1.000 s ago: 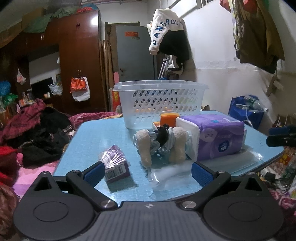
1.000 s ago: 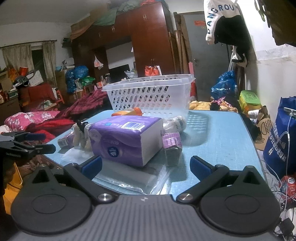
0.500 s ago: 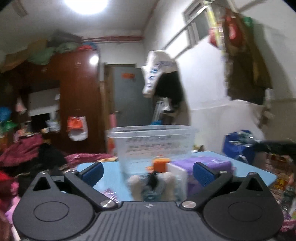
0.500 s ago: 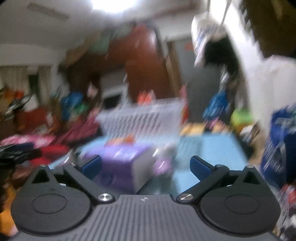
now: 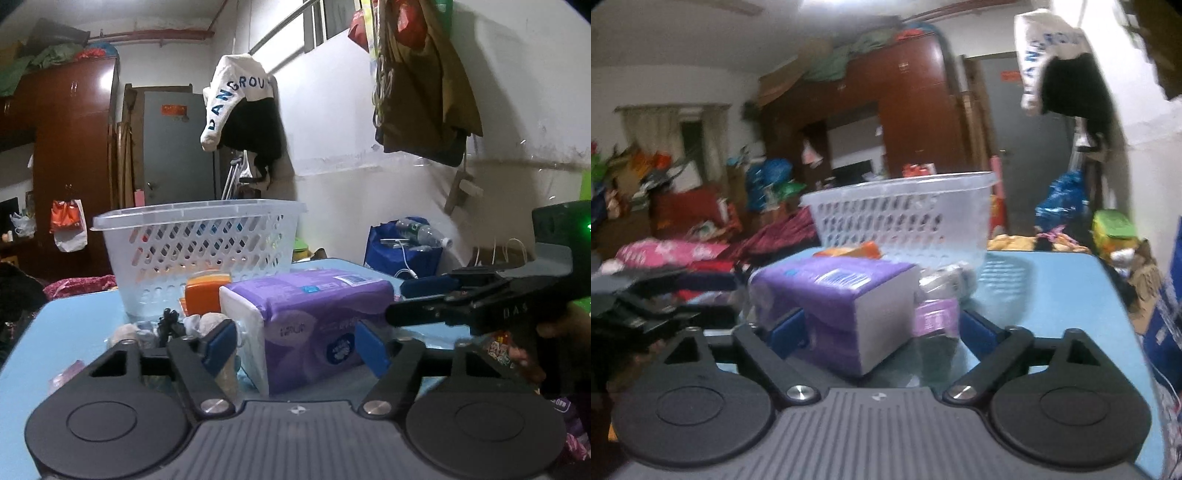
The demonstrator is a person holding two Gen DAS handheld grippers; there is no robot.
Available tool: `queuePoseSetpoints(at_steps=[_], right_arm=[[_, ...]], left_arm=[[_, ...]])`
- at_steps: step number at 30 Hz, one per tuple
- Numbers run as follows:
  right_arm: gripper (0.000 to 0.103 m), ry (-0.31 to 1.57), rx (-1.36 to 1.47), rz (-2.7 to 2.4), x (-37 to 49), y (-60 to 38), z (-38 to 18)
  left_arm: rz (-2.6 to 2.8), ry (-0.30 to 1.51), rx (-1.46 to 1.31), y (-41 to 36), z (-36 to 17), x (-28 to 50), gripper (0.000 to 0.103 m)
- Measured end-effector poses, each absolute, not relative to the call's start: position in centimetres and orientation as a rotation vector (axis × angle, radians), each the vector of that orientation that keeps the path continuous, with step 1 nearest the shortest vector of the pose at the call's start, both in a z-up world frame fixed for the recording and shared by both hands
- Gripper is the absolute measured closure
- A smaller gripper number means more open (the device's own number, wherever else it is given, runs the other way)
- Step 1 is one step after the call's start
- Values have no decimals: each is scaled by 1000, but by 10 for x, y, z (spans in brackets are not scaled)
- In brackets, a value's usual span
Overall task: Organize objects
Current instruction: 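Close both grippers on the purple tissue pack, then lift the tissue pack with both grippers into the white basket and open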
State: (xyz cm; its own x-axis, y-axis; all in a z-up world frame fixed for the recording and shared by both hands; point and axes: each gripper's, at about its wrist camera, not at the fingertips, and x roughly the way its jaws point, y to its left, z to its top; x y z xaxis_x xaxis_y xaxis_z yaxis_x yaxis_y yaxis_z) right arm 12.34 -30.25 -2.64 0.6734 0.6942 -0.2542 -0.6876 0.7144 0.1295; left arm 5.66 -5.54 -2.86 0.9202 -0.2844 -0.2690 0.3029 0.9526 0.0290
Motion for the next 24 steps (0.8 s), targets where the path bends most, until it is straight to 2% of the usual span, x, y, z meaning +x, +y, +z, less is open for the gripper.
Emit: queuePoseSetpoints(at_steps=[2,4,17,24], right_arm=[[26,290,8,793,123,-299,-28],[35,285,-3,814,125,-299,-27],[39,209,-198,835,111,-272,-32],[45,163,-176,829,100,-281,-27]], left_arm=[[-307,274,61,-53,-30,67,42],[-319,280,56,-48,-33,72,43],[-345,268,131,-53,-40,76,43],[-356,187,124,-53,-27,56,45]])
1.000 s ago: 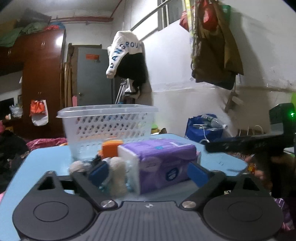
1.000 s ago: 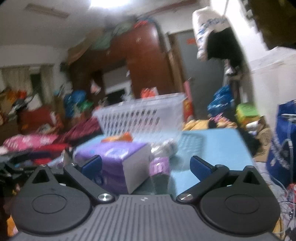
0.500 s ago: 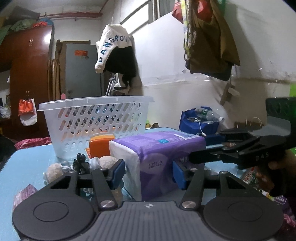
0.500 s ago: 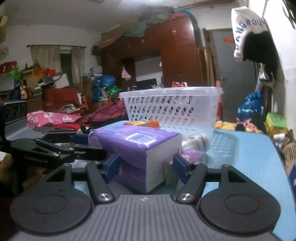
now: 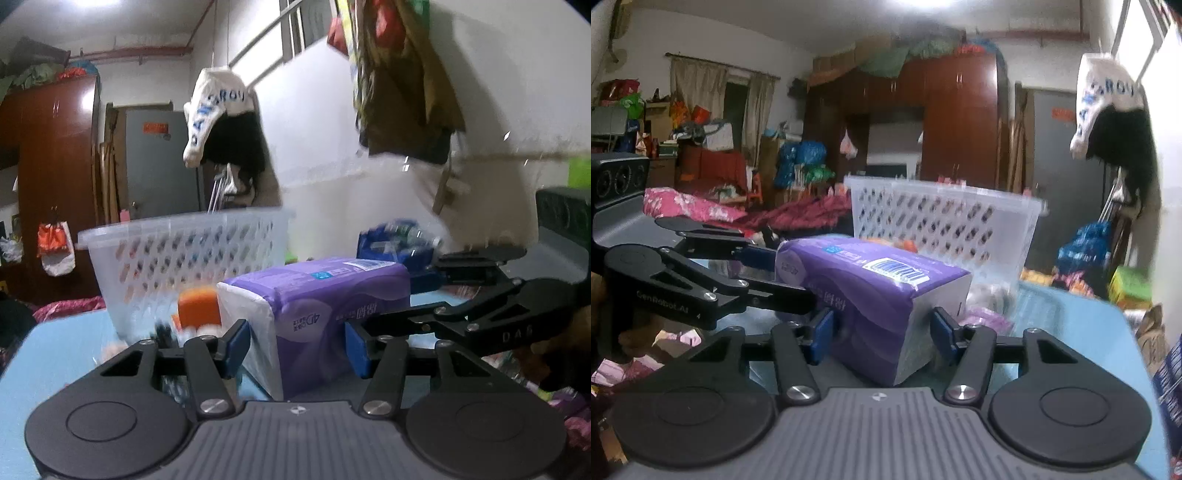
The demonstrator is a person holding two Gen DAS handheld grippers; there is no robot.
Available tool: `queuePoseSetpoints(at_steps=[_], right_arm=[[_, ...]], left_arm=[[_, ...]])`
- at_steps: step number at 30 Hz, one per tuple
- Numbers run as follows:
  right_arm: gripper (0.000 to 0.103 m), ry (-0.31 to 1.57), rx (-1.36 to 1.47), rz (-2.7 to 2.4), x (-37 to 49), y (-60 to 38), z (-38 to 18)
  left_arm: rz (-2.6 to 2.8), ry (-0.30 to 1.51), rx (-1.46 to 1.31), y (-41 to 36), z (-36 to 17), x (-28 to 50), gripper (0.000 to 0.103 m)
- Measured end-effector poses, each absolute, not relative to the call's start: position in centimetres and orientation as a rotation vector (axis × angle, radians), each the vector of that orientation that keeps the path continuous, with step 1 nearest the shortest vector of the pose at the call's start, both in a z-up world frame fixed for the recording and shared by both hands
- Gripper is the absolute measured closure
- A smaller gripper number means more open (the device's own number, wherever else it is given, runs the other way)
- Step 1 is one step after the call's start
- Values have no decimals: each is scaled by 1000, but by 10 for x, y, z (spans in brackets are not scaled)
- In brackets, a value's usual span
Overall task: Organize objects
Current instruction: 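Lift the tissue pack with both grippers into the white basket and open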
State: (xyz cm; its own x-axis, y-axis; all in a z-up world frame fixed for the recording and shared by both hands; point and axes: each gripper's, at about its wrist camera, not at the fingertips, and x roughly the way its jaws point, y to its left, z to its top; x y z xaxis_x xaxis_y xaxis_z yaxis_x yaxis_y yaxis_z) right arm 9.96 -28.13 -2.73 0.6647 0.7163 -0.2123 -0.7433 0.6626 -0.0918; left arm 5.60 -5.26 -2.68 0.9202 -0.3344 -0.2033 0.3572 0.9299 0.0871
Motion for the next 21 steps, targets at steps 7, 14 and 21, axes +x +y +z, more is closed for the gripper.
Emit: queuePoseSetpoints(at_steps=[7,14,21], right_arm=[[48,12,-186,835,76,-290,24],[48,-26,-186,849,105,-277,97],[49,82,-113,876,174,-262,116]], left_arm=[[-365,56,150,-51,31,37,45],[-346,22,155,-42,105,78,45],[-308,130,115,-28,132,156,45]])
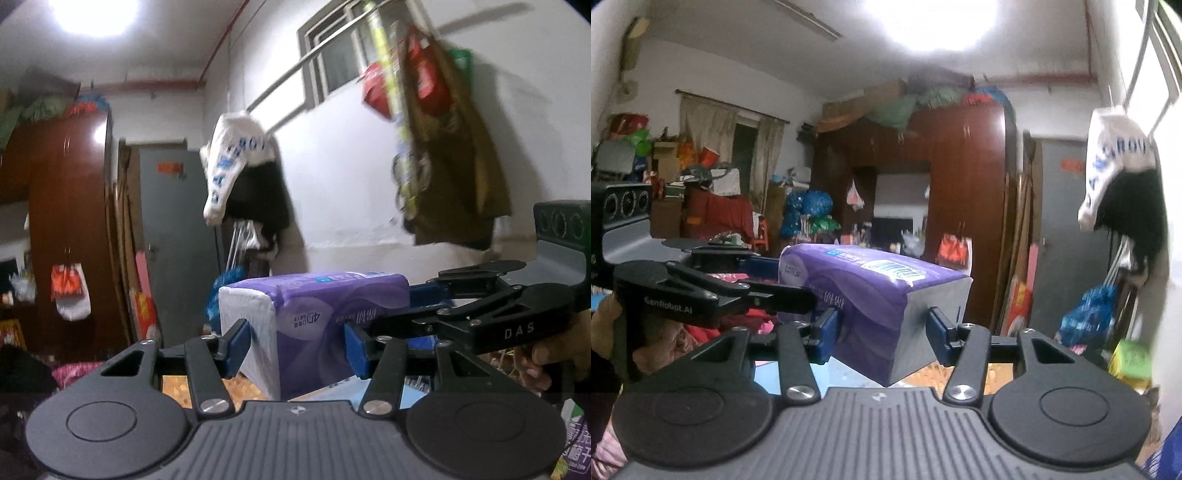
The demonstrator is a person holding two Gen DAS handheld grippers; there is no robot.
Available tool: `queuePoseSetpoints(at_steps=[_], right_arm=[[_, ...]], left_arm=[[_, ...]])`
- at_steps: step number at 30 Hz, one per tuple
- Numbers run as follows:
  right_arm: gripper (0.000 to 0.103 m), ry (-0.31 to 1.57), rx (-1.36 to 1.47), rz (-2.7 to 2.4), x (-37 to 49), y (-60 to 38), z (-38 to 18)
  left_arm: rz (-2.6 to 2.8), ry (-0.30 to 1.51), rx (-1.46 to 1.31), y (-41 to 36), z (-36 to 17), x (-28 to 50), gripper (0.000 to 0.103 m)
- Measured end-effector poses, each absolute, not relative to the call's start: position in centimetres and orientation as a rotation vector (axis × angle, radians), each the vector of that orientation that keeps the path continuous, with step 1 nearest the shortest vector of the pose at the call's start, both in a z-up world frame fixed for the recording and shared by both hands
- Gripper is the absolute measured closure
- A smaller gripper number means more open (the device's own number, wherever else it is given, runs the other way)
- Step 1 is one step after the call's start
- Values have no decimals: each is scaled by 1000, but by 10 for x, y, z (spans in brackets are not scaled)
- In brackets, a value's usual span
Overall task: Organize objects
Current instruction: 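Lift the tissue pack with both grippers into the white basket and open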
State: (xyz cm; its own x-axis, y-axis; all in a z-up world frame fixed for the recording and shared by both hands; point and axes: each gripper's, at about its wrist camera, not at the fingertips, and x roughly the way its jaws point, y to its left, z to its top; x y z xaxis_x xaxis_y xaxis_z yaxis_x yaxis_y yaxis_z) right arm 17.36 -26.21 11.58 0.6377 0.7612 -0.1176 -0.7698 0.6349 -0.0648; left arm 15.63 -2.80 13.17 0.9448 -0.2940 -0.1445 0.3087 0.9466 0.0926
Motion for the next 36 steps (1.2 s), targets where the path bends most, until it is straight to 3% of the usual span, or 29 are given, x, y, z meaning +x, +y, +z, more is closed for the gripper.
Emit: queuePoseSetpoints(at_steps=[11,18,21,23,25,28,32,36], right_arm=[[50,429,-140,811,281,-208,91],[50,607,-150,755,325,-190,63],[50,624,-154,747,328,-190,60],[43,590,-144,713,317,-199,62],[23,536,-102,687,302,-214,72],[0,420,-42,704,252,-245,85],[0,312,26,720,169,-290,75],[0,332,108,715,109,-314,41]], left_arm=[[-325,522,-88,26,97,307,45],[-261,687,-120,30,59,345,37],[-234,639,-76,28,58,331,37],[-217,567,-69,33,72,310,34],[-219,484,-79,41,87,278,16],[-250,404,-71,39,99,217,11],[-210,347,-29,31,88,142,10],[-177,336,-107,39,51,96,10]])
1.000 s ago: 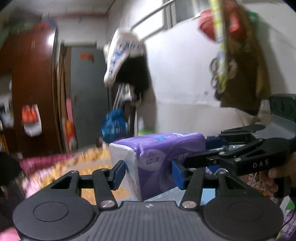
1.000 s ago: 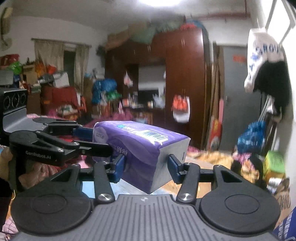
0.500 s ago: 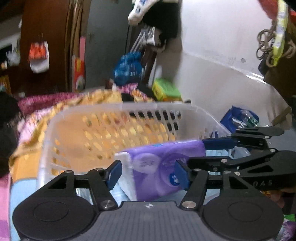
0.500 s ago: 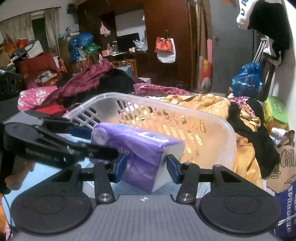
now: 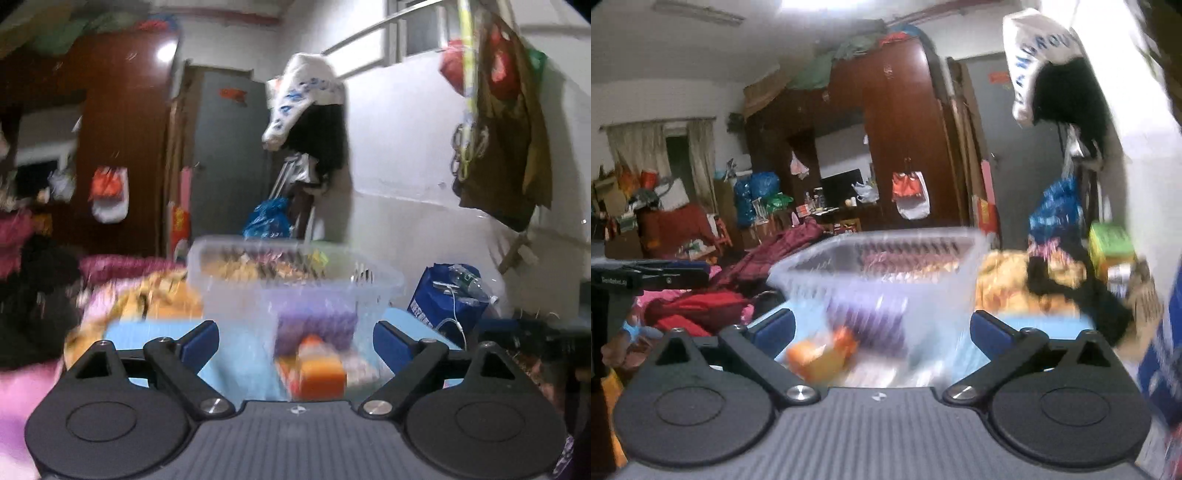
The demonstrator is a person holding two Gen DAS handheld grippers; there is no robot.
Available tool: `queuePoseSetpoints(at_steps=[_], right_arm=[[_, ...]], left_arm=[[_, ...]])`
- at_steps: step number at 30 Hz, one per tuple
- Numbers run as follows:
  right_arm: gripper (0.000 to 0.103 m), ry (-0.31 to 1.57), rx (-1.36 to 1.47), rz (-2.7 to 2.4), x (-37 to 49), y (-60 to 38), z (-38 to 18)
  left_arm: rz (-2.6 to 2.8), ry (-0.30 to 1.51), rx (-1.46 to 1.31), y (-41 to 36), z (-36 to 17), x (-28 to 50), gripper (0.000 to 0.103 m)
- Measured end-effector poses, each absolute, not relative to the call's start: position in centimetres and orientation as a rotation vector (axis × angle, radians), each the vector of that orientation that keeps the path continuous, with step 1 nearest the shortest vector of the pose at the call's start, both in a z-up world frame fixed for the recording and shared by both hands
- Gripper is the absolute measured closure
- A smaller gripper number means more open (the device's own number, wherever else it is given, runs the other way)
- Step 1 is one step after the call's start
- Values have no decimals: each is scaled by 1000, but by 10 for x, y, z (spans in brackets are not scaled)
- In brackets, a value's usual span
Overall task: Organize objects
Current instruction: 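Close both grippers on the white plush toy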
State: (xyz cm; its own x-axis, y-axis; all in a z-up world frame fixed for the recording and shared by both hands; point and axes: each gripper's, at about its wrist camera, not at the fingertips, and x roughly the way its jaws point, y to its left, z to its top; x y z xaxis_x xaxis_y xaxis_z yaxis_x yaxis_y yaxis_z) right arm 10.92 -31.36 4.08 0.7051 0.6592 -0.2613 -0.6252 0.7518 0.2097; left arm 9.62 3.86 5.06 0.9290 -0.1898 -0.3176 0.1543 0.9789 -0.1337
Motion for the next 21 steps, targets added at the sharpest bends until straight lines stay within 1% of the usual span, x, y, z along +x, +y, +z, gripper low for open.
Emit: queuePoseSetpoints(at_steps=[3,5,6,7,8,9,10,13,14,15,16,17,18,19,20,21], right_arm=[[0,370,154,760,78,-300,14],[0,372,114,852,71,-275,4],[3,370,98,868,68,-262,0],[10,378,68,870,65,-247,-4],[14,384,34,872,64,-232,-7],[21,387,13,874,62,-222,-9],[27,393,4,877,62,-215,-13],[36,440,-17,891,70,-197,-21],[39,458,-28,886,72,-191,-23],[43,466,-37,885,74,-186,-24],[44,471,-42,879,72,-185,-27],[46,475,-47,869,73,-182,-29],[52,481,-55,864,71,-180,-31],[60,492,-56,862,72,-180,-34],[64,503,-55,869,73,-179,-34],[73,512,-60,876,73,-177,-35]], left_arm=[[-169,383,-135,42,18,85,11],[-150,408,-101,41,3,83,12],[-141,412,-85,41,-1,81,13],[-133,413,-76,41,-4,80,13],[-134,413,-64,42,-6,77,14],[-134,420,-44,40,-8,77,15],[-129,429,-28,39,-11,79,20],[-130,454,15,35,-16,82,31],[-127,455,29,33,-18,83,33],[-119,450,46,31,-19,83,36],[-104,447,69,29,-21,84,40],[-85,444,91,23,-24,83,42],[-76,441,106,20,-25,83,44],[-74,441,123,16,-26,83,47],[-70,441,147,12,-28,84,48],[-65,443,168,9,-29,85,54]])
